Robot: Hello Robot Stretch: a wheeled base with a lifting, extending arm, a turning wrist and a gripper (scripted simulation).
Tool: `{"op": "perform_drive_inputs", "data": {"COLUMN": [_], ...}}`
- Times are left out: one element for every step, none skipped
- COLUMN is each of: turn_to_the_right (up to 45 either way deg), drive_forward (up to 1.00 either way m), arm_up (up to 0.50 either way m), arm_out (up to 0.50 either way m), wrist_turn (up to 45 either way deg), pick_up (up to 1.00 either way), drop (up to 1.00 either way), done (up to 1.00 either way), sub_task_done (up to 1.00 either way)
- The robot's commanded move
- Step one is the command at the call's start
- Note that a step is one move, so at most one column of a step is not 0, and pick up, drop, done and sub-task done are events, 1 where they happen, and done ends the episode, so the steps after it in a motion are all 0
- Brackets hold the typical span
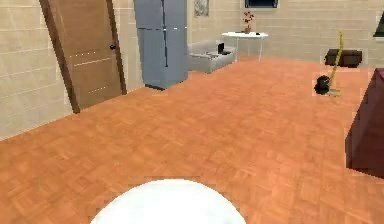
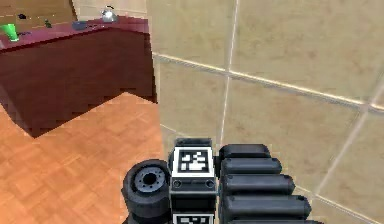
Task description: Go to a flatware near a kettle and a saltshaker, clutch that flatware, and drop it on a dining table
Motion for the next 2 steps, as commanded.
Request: {"op": "perform_drive_inputs", "data": {"turn_to_the_right": [-45.0, -45.0], "drive_forward": [0.00, 0.00], "arm_up": [0.00, 0.00], "arm_out": [0.00, 0.00], "wrist_turn": [0.0, 0.0], "pick_up": [0.00, 0.00], "drop": [0.00, 0.00], "done": [0.00, 0.00], "sub_task_done": [0.00, 0.00]}}
